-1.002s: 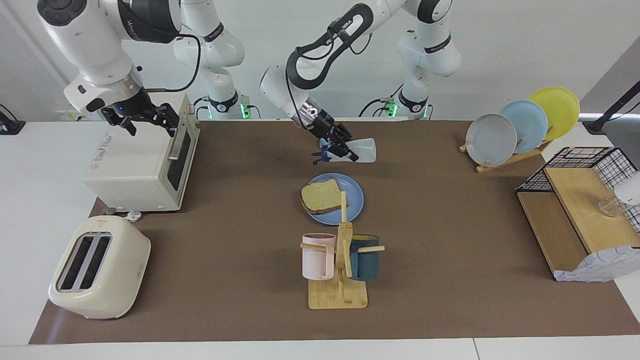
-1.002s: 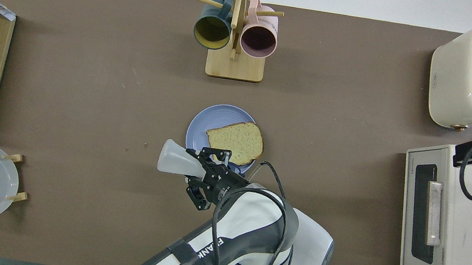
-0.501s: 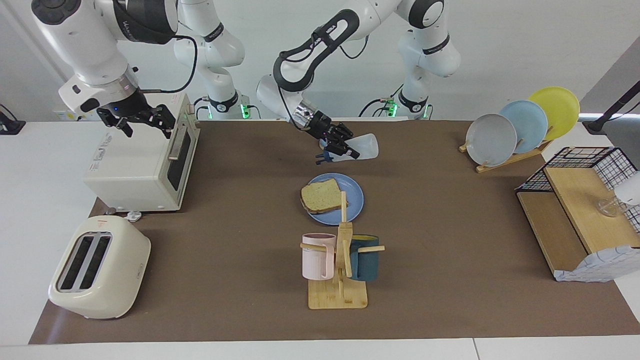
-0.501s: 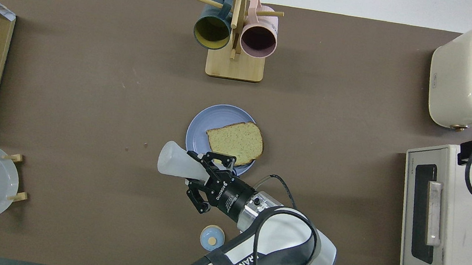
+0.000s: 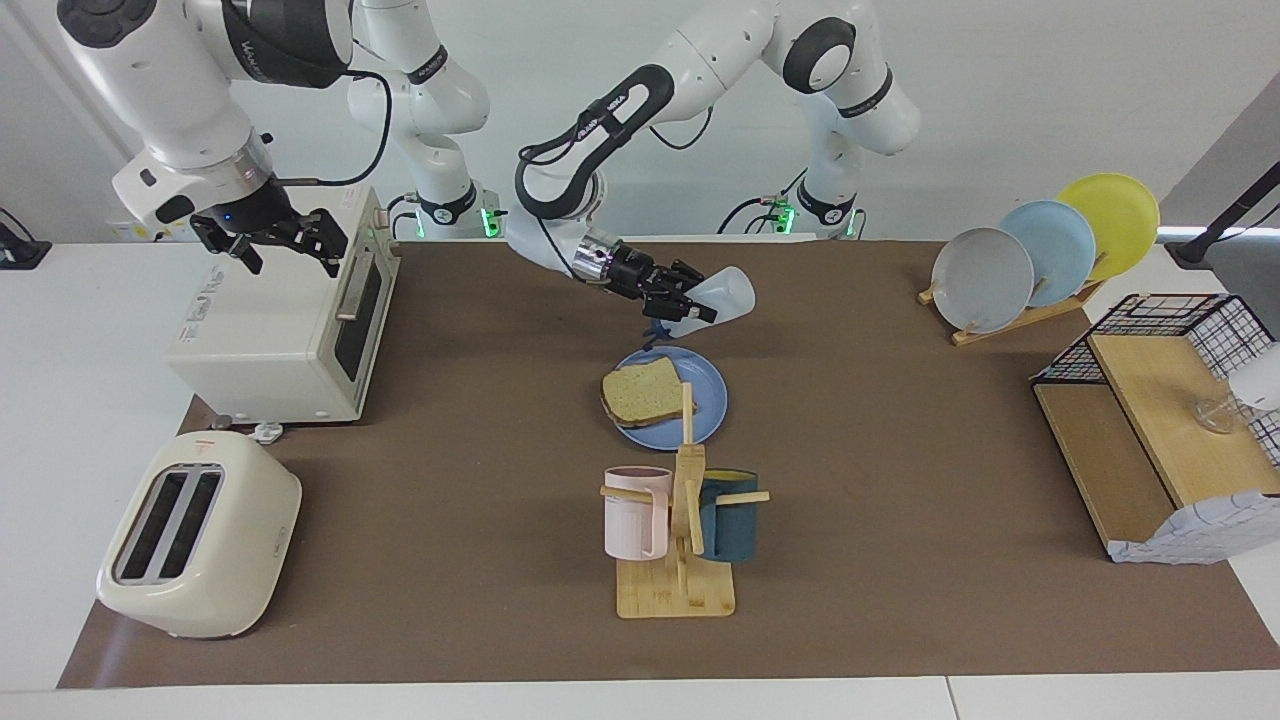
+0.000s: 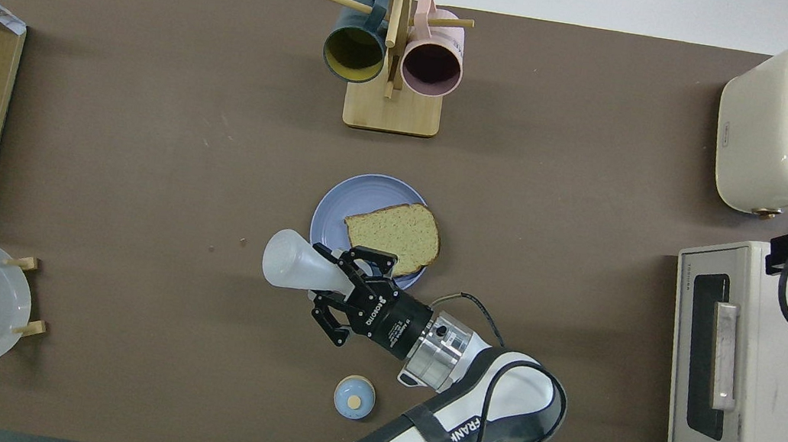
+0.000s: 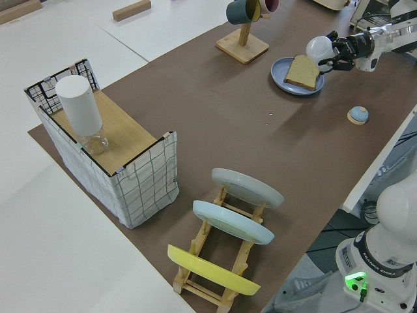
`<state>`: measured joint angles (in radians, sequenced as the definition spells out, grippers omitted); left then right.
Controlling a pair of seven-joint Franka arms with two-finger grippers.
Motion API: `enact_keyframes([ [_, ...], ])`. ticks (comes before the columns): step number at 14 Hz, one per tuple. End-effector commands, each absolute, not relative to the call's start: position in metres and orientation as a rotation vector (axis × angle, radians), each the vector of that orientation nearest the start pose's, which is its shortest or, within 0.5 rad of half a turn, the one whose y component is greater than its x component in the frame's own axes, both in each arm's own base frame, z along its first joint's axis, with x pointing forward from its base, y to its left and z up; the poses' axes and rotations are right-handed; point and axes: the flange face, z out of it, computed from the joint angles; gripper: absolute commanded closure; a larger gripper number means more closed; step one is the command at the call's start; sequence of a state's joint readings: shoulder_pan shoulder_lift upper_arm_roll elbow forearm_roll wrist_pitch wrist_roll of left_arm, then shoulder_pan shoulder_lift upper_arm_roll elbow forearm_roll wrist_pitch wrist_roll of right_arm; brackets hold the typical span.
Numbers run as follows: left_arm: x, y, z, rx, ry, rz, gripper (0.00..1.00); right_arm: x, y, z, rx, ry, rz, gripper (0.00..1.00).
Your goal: Put bread on plate and add seasoning
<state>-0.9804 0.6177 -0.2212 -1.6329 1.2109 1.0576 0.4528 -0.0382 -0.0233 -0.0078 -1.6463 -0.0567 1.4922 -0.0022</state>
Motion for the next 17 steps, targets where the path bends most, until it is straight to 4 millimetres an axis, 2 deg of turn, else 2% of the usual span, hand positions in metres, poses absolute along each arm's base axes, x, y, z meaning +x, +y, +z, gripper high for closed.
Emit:
enact_keyframes([
  [1,0.369,-0.489,0.315,-0.988,1.206,0.556,1.0,0.533,-0.034,0.598,-3.181,0.053,0.206,0.0],
  [4,0.406,-0.469,0.318,-0.982,1.139,0.544,1.0,0.533,-0.033,0.598,-3.18,0.05,0.208,0.0],
  [7,0.455,-0.439,0.322,-0.967,1.07,0.53,1.0,0.533,-0.033,0.598,-3.18,0.05,0.208,0.0],
  [8,0.466,-0.43,0.323,-0.967,1.054,0.536,1.0,0.533,-0.033,0.598,-3.18,0.05,0.208,0.0],
  [10,0.469,-0.429,0.321,-0.958,1.048,0.537,1.0,0.533,-0.033,0.598,-3.18,0.05,0.208,0.0],
  [12,0.457,-0.438,0.322,-0.958,1.054,0.534,1.0,0.533,-0.033,0.598,-3.18,0.05,0.208,0.0],
  [13,0.441,-0.452,0.322,-0.952,1.071,0.52,1.0,0.533,-0.033,0.598,-3.181,0.05,0.206,0.0],
  [15,0.397,-0.481,0.32,-0.956,1.123,0.511,1.0,0.533,-0.033,0.598,-3.18,0.05,0.208,0.0],
  [17,0.352,-0.512,0.329,-0.965,1.156,0.482,1.0,0.533,-0.033,0.598,-3.18,0.05,0.208,0.0],
])
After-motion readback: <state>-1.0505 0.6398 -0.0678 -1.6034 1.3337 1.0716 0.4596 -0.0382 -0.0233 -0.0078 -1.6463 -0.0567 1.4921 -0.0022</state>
